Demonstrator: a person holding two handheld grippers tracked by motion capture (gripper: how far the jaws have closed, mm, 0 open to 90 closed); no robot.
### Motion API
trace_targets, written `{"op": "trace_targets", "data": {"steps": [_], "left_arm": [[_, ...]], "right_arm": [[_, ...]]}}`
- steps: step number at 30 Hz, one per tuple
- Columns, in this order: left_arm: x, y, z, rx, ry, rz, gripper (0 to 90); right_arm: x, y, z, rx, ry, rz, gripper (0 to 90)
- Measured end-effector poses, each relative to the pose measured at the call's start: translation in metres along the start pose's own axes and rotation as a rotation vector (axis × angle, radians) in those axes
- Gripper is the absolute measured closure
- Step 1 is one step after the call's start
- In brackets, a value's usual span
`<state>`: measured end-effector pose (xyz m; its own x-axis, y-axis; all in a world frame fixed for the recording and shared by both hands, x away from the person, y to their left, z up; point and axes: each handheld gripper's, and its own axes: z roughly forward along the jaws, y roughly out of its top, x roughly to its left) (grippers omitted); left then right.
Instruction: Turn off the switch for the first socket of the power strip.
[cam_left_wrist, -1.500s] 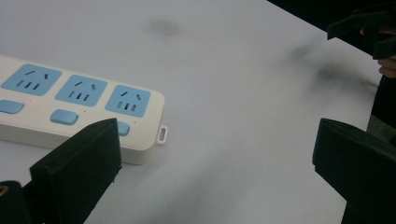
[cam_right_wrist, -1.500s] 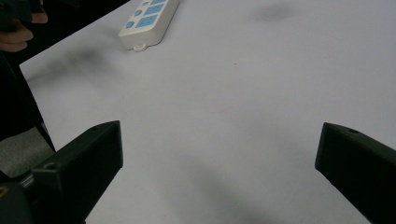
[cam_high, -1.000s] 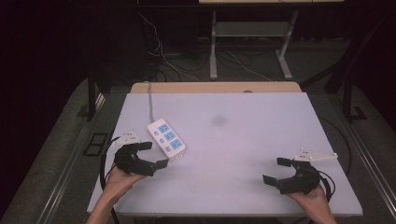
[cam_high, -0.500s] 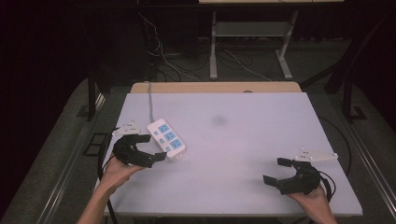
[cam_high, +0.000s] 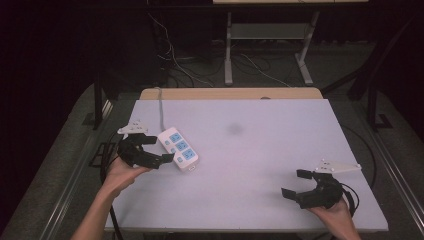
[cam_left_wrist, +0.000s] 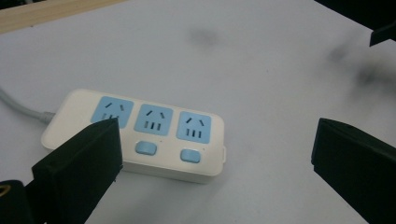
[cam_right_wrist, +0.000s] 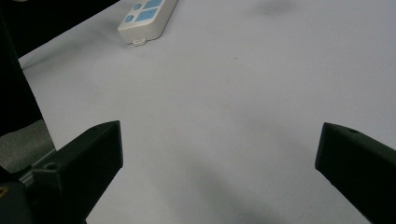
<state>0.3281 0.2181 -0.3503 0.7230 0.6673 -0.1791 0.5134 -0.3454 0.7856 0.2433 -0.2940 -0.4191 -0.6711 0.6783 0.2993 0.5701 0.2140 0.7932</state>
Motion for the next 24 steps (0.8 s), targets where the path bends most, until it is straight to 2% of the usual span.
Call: {"op": "trace_targets", "data": {"steps": [7, 24], "left_arm": [[0.016, 0.005, 0.0, -0.013, 0.025, -0.028, 1.0], [0.046, 0.014, 0.008, 0.032, 0.069, -0.06, 3.4]], "right_arm": [[0.0, 0.0, 0.001, -0.001, 0.002, -0.001, 0.6], [0.0, 0.0, 0.002, 0.009, 0.006, -0.001, 0.6]]}}
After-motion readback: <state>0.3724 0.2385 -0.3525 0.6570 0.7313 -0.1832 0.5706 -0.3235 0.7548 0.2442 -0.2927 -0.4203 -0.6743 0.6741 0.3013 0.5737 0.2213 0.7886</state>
